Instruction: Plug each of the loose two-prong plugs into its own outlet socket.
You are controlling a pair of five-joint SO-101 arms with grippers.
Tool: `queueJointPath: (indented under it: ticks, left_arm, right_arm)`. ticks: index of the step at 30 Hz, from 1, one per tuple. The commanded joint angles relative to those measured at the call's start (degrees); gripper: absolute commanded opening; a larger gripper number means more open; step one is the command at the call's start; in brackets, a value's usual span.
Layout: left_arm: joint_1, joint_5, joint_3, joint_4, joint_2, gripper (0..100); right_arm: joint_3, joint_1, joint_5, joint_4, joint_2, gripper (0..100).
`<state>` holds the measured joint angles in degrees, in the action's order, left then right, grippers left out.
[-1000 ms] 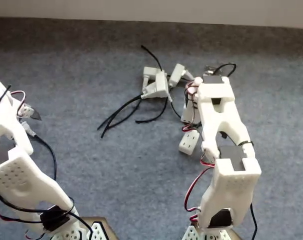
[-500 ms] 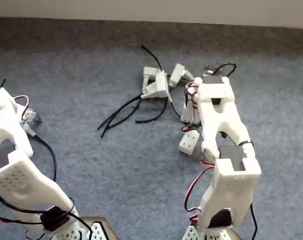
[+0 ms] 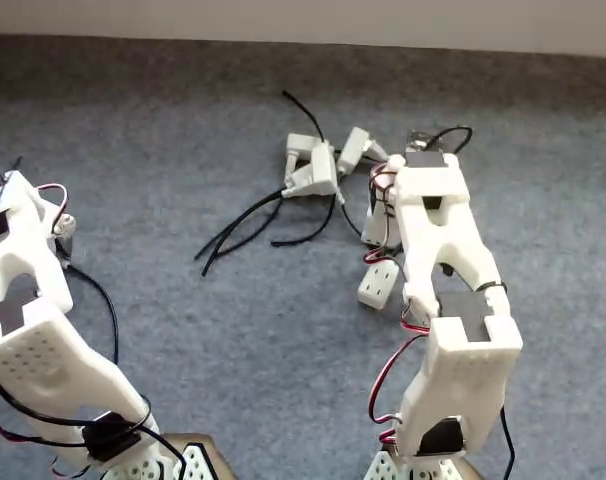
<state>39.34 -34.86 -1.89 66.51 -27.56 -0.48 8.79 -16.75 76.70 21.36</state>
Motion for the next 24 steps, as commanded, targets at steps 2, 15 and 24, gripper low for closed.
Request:
queueJointPath:
  ticks: [2, 15, 24]
  left_arm:
    - [-1.98, -0.09, -1.01, 0.18, 1.63, 2]
    - [-19.74, 51.34, -11.91, 13.89, 4.35, 1]
    - [-19.38, 58.81, 0.4, 2.73, 4.26, 8]
  right_arm:
    - [0.04, 0.57, 0.7, -0.75, -2.51, 38.9]
    - [0.04, 0.48, 0.7, -0.75, -2.51, 38.9]
    - [0.04, 0.48, 0.7, -0.75, -2.42, 38.9]
